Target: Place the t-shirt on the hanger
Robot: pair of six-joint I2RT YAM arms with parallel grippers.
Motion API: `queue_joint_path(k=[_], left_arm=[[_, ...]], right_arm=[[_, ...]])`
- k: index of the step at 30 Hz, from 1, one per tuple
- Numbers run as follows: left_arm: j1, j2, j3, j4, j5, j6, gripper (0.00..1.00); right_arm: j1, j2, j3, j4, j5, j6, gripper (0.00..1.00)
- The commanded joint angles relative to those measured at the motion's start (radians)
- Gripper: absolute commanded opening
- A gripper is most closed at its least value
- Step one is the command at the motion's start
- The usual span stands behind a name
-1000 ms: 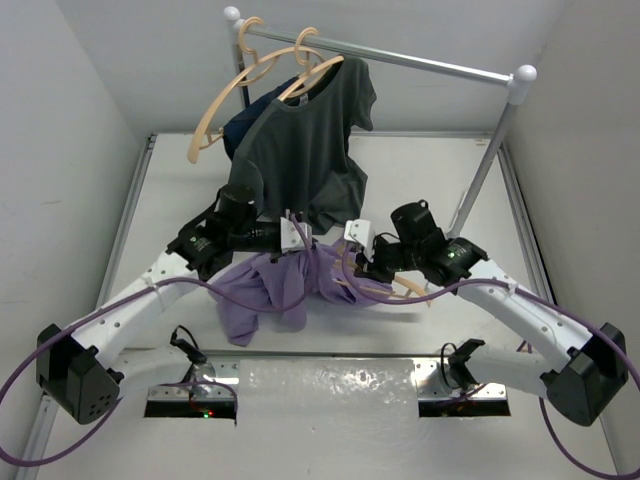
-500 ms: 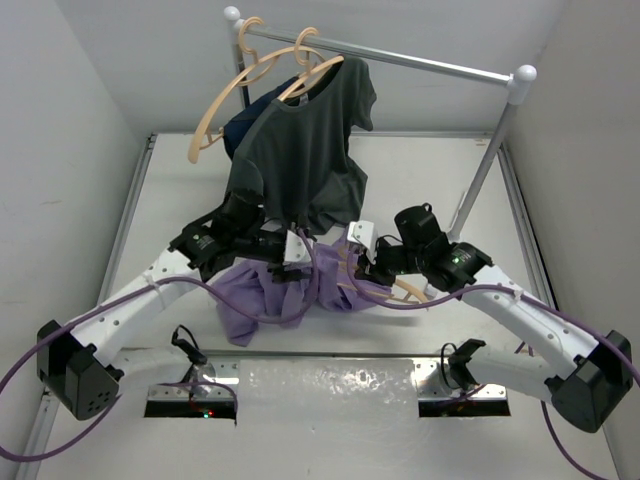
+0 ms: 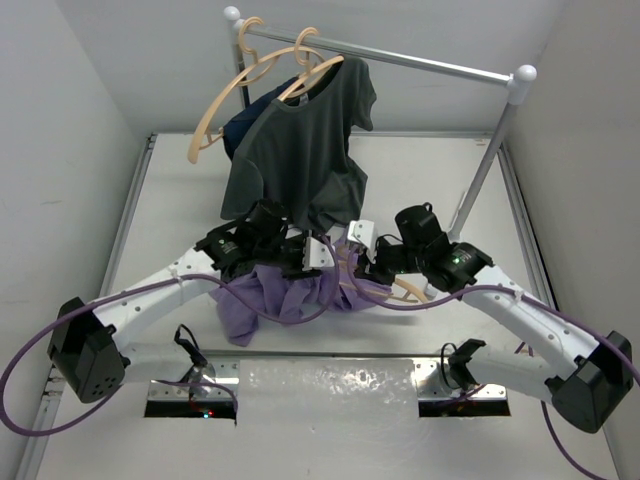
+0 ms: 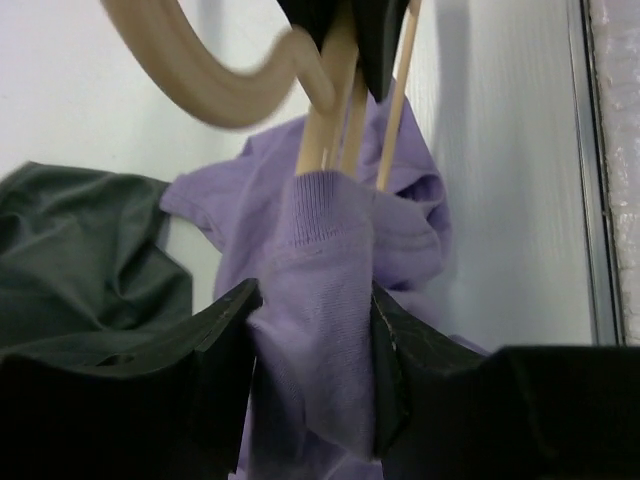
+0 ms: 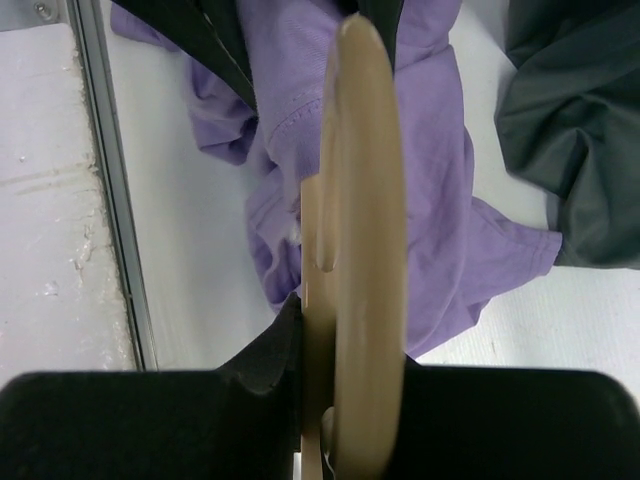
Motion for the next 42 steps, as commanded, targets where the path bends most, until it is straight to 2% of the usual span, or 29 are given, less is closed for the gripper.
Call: queue_joint_path(k=[1, 4, 5, 6, 7, 11, 14, 16, 17, 18, 19, 21, 25, 29, 33, 34, 35, 36, 37, 38, 39, 40, 41, 42], left_arm=[[0.019, 0.002, -0.009, 0.005, 0.014, 0.006, 0.4], [0.022, 0.01, -0.005, 0.003, 0.03, -0.007, 0.4], [0.023, 0.013, -0.002, 0.001, 0.042, -0.016, 0.33], [0.023, 0.013, -0.002, 0.006, 0.045, -0.023, 0.23], [0.025, 0.009, 0.004, 0.017, 0.045, -0.043, 0.0], [0.043, -0.011, 0.017, 0.08, 0.051, -0.16, 0.0], [0.061, -0.036, 0.03, 0.093, 0.028, -0.214, 0.0], [0.069, -0.077, 0.018, 0.115, -0.014, -0.249, 0.0], [0.071, -0.096, 0.011, 0.12, -0.034, -0.258, 0.0], [0.071, -0.111, -0.002, 0.123, -0.059, -0.267, 0.0], [0.069, -0.141, -0.015, 0.121, -0.082, -0.276, 0.0], [0.071, -0.174, -0.077, 0.124, -0.165, -0.319, 0.0], [0.072, -0.244, -0.175, 0.178, -0.348, -0.442, 0.0], [0.072, -0.251, -0.206, 0.182, -0.453, -0.453, 0.0], [0.072, -0.246, -0.216, 0.205, -0.528, -0.485, 0.0], [0.074, -0.243, -0.216, 0.213, -0.536, -0.497, 0.0], [0.077, -0.238, -0.213, 0.221, -0.56, -0.508, 0.0], [0.078, -0.231, -0.21, 0.225, -0.565, -0.519, 0.0], [0.08, -0.231, -0.204, 0.244, -0.577, -0.545, 0.0], [0.078, -0.231, -0.204, 0.256, -0.581, -0.557, 0.0], [0.08, -0.232, -0.206, 0.274, -0.578, -0.575, 0.0], [0.08, -0.234, -0.21, 0.287, -0.578, -0.585, 0.0], [0.08, -0.237, -0.213, 0.299, -0.581, -0.592, 0.0], [0.08, -0.238, -0.218, 0.317, -0.575, -0.594, 0.0]], right_arm=[[0.006, -0.043, 0.032, 0.062, -0.051, -0.027, 0.0], [0.009, -0.047, 0.032, 0.065, -0.057, -0.038, 0.0], [0.007, -0.047, 0.035, 0.06, -0.06, -0.044, 0.0], [0.009, -0.046, 0.036, 0.06, -0.063, -0.044, 0.0], [0.007, -0.044, 0.042, 0.059, -0.067, -0.044, 0.0], [0.009, -0.02, 0.053, 0.021, -0.066, -0.052, 0.0], [0.007, -0.001, 0.05, 0.063, 0.063, -0.017, 0.01], [0.009, 0.006, 0.043, 0.114, 0.159, 0.054, 0.14], [0.007, 0.008, 0.039, 0.169, 0.248, 0.084, 0.39], [0.007, 0.014, 0.038, 0.197, 0.285, 0.141, 0.48], [0.006, 0.029, 0.042, 0.214, 0.311, 0.158, 0.61], [0.006, 0.052, 0.07, 0.22, 0.359, 0.219, 0.99], [0.001, 0.075, 0.144, 0.237, 0.457, 0.338, 0.99], [-0.011, 0.048, 0.19, 0.263, 0.537, 0.483, 0.99], [-0.033, -0.004, 0.158, 0.312, 0.516, 0.615, 0.99], [-0.033, -0.017, 0.133, 0.355, 0.494, 0.626, 0.94], [-0.031, -0.032, 0.106, 0.363, 0.482, 0.653, 0.79], [-0.028, -0.037, 0.04, 0.366, 0.473, 0.673, 0.58], [-0.011, -0.04, 0.006, 0.341, 0.504, 0.686, 0.23], [0.002, -0.041, -0.031, 0.318, 0.547, 0.724, 0.15], [0.024, -0.037, -0.09, 0.309, 0.578, 0.729, 0.15], [0.067, -0.031, -0.117, 0.321, 0.613, 0.732, 0.19], [0.085, -0.012, -0.157, 0.341, 0.621, 0.758, 0.33], [0.102, 0.0, -0.169, 0.373, 0.615, 0.773, 0.35]])
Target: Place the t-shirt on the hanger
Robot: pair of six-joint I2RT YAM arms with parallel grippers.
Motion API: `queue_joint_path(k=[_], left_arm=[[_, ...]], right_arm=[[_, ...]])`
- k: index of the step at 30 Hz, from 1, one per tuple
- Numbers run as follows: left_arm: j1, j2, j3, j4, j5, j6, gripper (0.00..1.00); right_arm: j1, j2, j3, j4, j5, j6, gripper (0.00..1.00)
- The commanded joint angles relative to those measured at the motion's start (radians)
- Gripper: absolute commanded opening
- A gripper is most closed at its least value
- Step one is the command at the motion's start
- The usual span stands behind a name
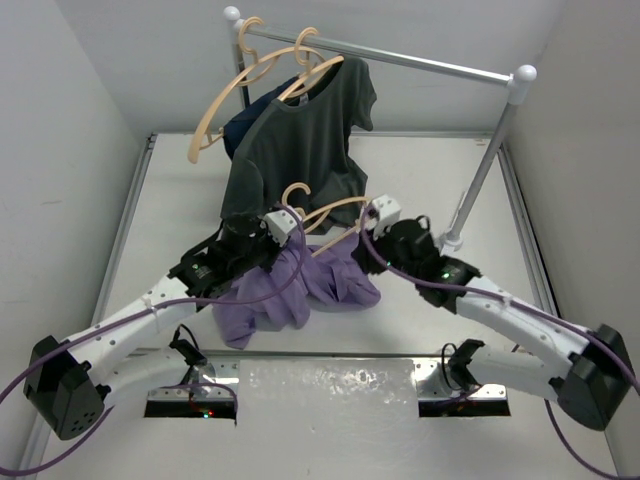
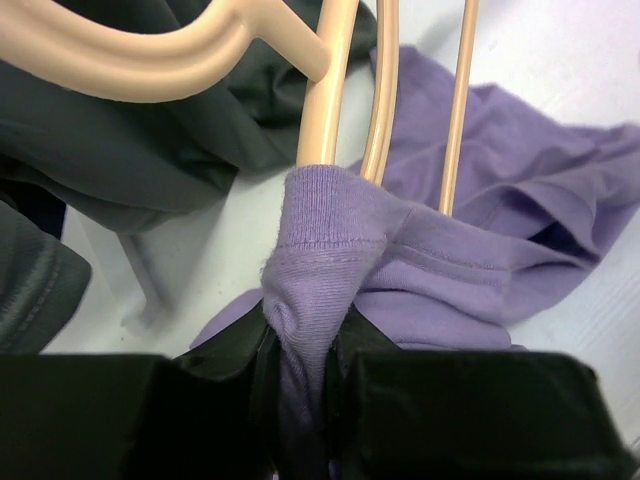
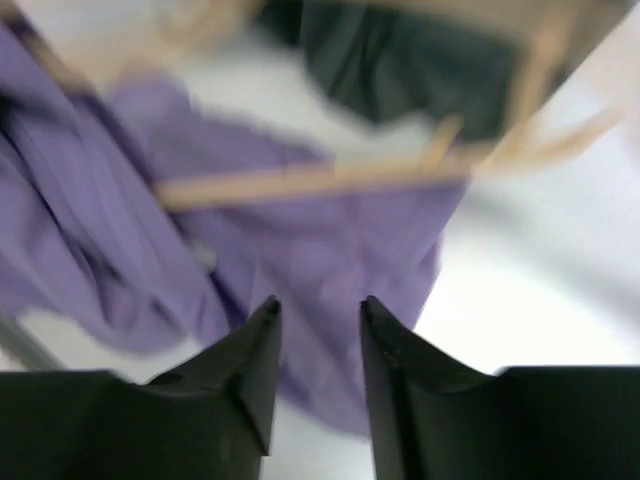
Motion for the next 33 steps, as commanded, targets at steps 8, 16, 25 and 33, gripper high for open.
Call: queue_joint_path(k=[8, 16, 25, 33], left_arm=[[0.012, 0.002, -0.011, 0.19, -0.022, -0.066, 0.0], [0.015, 0.023, -0.015, 0.206, -0.009, -0.072, 0.0], [0.022, 0.004, -0.024, 0.246, 0.008, -0.071, 0.0], [0.025, -0.006, -0.031, 0.266, 0.01, -0.092, 0.0]], right_arm=[[0.096, 0.263, -0.047, 0.209, 0.015, 0.215, 0.4], [0.128, 0.279, -0.076, 0.239, 0.017, 0.239, 0.51], [0.139, 0.303, -0.209, 0.417, 0.152, 0.288, 0.36], [0.14, 0.374, -0.194, 0.425, 0.106, 0.331, 0.42]])
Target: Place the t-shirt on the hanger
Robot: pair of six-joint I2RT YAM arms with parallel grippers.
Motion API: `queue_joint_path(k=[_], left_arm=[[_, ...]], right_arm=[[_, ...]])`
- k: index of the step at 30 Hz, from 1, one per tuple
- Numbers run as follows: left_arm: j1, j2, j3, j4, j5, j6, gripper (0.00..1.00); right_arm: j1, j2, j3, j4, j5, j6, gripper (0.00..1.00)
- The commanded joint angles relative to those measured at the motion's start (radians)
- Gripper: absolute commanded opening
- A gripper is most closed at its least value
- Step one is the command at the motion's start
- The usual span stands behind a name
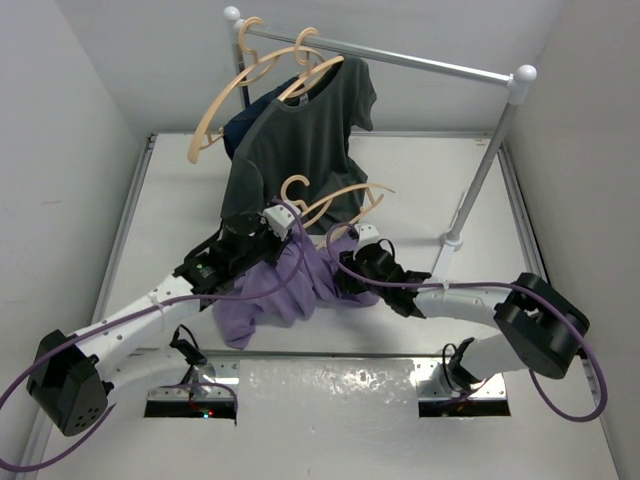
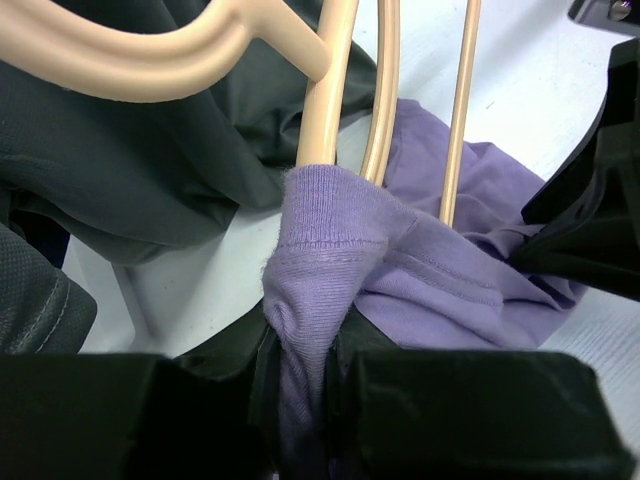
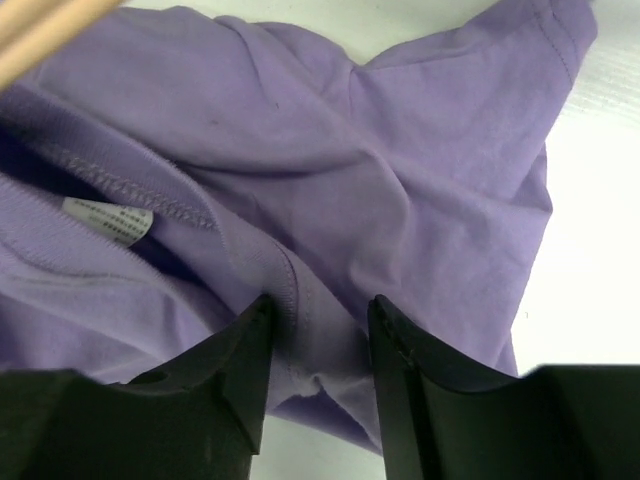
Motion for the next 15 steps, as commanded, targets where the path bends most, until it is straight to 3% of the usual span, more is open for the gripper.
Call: queue_joint_path(k=[1, 5, 8, 13, 15], left_arm=[[0.012, -0.034, 0.001, 0.113, 0.036, -0.029, 0.0], [0.014, -0.019, 0.007, 0.122, 0.028, -0.034, 0.0], [0.02, -0.006, 0.012, 0.139, 0.02, -0.035, 0.0], [0.052, -0.012, 0.015, 0.154, 0.04, -0.093, 0.0], [0.084, -0.023, 0.016, 0.153, 0.063, -0.11, 0.0]], right_arm=[[0.007, 0.009, 0.003, 0.085, 0.002, 0.05, 0.45], [0.026, 0.021, 0.022, 0.05, -0.013, 0.035, 0.59], [0.04, 0.046, 0.066, -0.013, -0.004, 0.022, 0.6], [0.038, 0.084, 0.045, -0.048, 0.041, 0.11, 0.38], [0.023, 0.087, 0.026, -0.061, 0.048, 0.157, 0.18]])
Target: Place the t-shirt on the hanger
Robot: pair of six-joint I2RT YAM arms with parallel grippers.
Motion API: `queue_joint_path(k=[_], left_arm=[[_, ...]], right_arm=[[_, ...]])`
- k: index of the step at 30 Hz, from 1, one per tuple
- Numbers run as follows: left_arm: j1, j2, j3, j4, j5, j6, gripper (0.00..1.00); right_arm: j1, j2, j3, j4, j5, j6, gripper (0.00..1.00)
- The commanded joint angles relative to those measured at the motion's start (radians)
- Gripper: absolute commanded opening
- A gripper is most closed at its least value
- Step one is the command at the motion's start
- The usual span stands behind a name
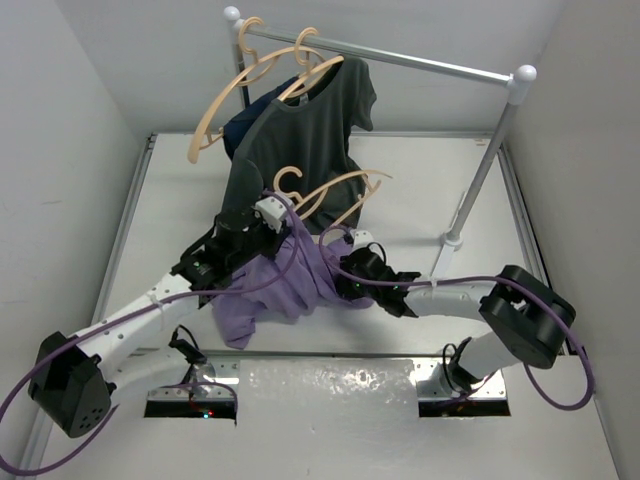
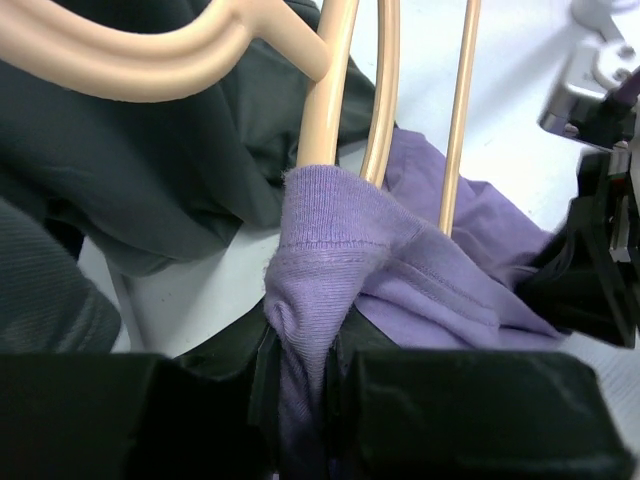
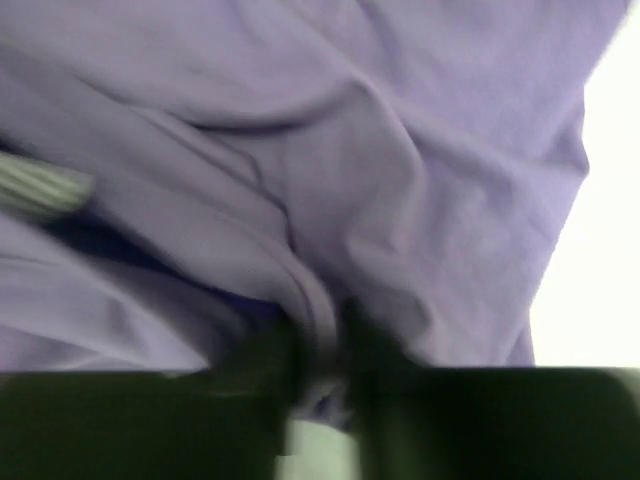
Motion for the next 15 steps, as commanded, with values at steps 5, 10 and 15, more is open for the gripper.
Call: queue_joint_path(k=[5, 10, 15], left_arm=[[0.088, -0.093, 0.003, 0.084, 0.118, -0.021, 0.0], [0.116, -0.223, -0.075, -0.009, 0.311, 0.187, 0.0], [0.116, -0.274, -0.078, -0.177, 0.397, 0.366, 0.0]], right_arm=[[-0.162, -0.089, -0.083, -0.027, 0.042, 0.198, 0.0], [-0.383, -0.248, -0.068, -0.135, 0.088, 0.163, 0.0], [-0.511, -0.402, -0.077, -0.189, 0.101, 0.132, 0.0]])
